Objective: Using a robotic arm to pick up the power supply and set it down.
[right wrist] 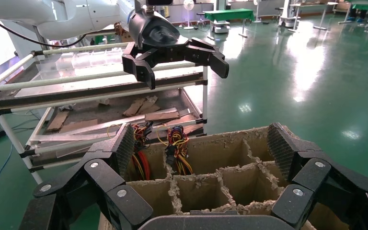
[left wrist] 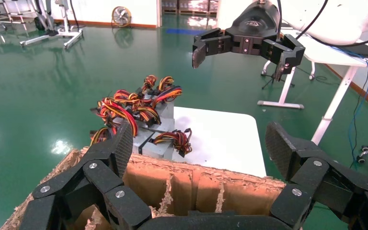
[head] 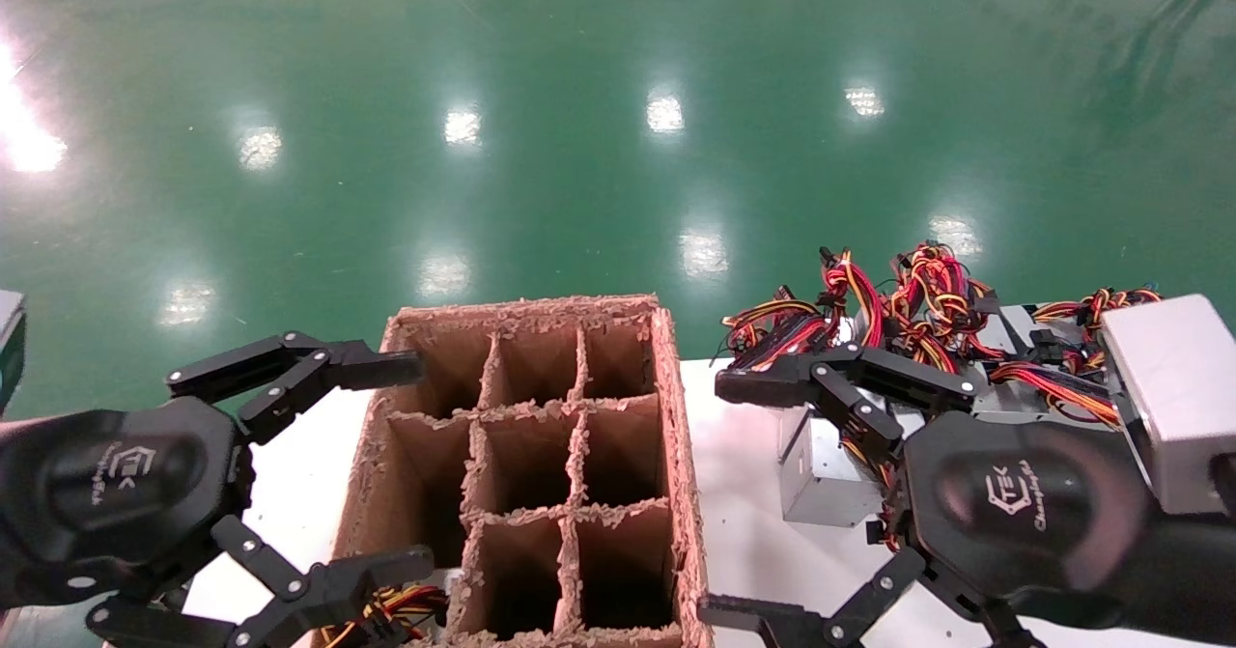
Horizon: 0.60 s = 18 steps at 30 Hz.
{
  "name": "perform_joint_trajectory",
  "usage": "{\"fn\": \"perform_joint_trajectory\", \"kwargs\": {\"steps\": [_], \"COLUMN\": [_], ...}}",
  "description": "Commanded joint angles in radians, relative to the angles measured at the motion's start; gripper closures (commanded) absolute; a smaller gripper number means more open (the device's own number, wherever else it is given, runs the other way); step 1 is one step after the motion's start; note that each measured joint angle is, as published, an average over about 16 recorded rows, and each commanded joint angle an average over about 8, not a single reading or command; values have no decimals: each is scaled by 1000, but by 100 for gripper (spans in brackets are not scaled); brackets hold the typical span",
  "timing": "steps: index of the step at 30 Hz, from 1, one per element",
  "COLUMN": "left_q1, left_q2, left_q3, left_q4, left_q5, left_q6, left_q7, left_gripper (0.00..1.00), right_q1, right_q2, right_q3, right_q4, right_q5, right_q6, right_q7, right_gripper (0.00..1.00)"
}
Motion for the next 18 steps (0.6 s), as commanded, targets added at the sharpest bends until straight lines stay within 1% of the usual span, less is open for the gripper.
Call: {"fn": "perform_joint_trajectory", "kwargs": {"steps": [1, 18], "left_q1": [0, 0], "left_q2": [0, 0], "left_q3": [0, 0], "left_q4": [0, 0], "left_q5": [0, 0], "left_q6": [0, 0], "left_q7": [0, 0], "left_gripper": [0, 0], "right_q1": [0, 0], "right_q2": [0, 0], "right_q3": [0, 0], "right_q4": [0, 0], "right_q5": [0, 0], "right_q6": [0, 0], "right_q7": [0, 0], "right_gripper": [0, 0]}}
